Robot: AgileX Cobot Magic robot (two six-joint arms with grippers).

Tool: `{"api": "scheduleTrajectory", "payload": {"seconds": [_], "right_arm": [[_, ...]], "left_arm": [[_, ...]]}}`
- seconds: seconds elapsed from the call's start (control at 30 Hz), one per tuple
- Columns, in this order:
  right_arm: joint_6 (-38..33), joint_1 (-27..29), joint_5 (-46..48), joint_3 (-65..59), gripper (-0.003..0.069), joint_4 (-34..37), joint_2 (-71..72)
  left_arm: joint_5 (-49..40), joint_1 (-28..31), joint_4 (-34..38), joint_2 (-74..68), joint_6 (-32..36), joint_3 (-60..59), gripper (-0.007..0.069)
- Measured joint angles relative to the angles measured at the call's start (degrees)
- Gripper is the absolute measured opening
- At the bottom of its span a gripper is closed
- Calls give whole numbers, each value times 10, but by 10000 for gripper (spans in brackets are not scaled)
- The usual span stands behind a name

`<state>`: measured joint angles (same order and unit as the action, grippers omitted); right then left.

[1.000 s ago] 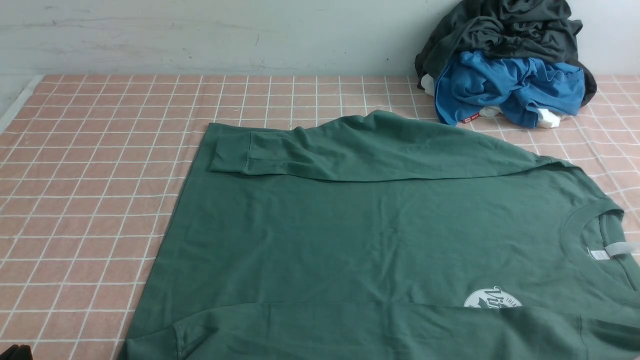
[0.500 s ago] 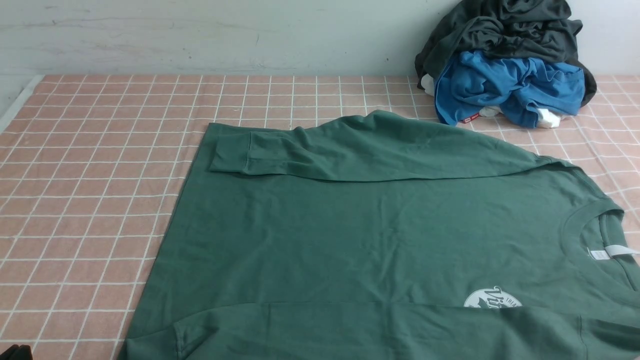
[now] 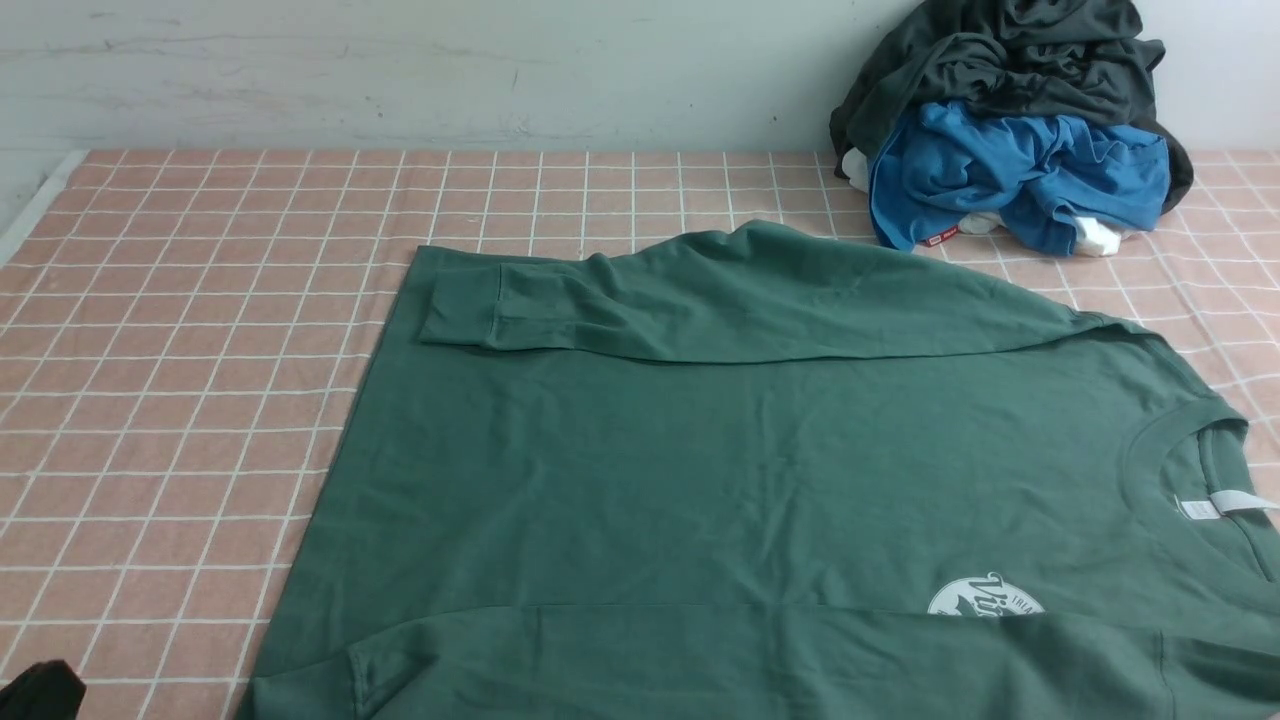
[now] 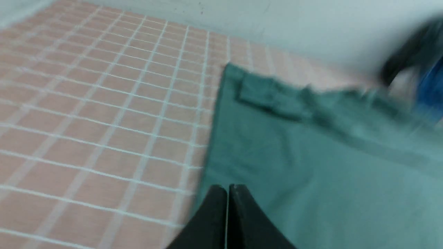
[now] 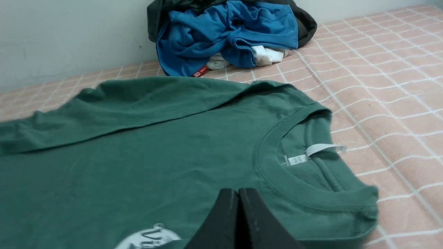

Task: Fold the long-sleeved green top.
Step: Use the left arm to clamp the cuff closest to it

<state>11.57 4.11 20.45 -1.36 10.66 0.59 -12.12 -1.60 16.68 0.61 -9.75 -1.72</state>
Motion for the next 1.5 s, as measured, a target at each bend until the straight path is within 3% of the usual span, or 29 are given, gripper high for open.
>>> {"api": "scheduleTrajectory", "payload": {"seconds": [0.1, 0.17, 0.23, 0.33, 0.53, 0.73, 0.93, 1.0, 1.07, 1.1, 1.13, 1.27, 1.5], "right_arm": [[57, 0, 6, -1, -14, 159, 0], [89, 0, 9, 0, -14, 270, 0], [101, 0, 6, 1, -14, 330, 0], [92, 0, 3, 1, -14, 387, 0], [39, 0, -22, 0, -14, 386, 0], [-68, 0, 1, 20, -14, 376, 0], [-224, 0, 15, 161, -14, 286, -48], [-254, 0, 38, 215, -14, 235, -101], [-268, 0, 58, 257, -14, 192, -150], [-275, -1, 92, 310, -14, 146, -209], [-275, -4, 105, 327, -14, 125, -238], [-267, -55, 214, 426, -14, 64, -377], [-275, -210, 429, 497, -14, 52, -535]], "left_arm": [[49, 0, 207, 0, -149, 0, -3], [64, 0, 293, 0, -189, 0, -3], [74, 0, 345, 0, -198, 0, -3], [83, 0, 384, 0, -181, 0, -3], [76, 0, 397, 0, -93, 0, -3], [16, 0, 397, 0, 72, 53, -3], [-47, 0, 368, -17, 323, 171, -3], [-101, 0, 339, -63, 369, 211, -3], [-167, 0, 304, -116, 385, 246, -3], [-270, 0, 245, -198, 394, 292, -3], [-316, 0, 225, -226, 396, 317, -3], [-507, -7, 91, -404, 393, 431, -3], [-537, -134, -42, -619, 322, 502, 17]]}}
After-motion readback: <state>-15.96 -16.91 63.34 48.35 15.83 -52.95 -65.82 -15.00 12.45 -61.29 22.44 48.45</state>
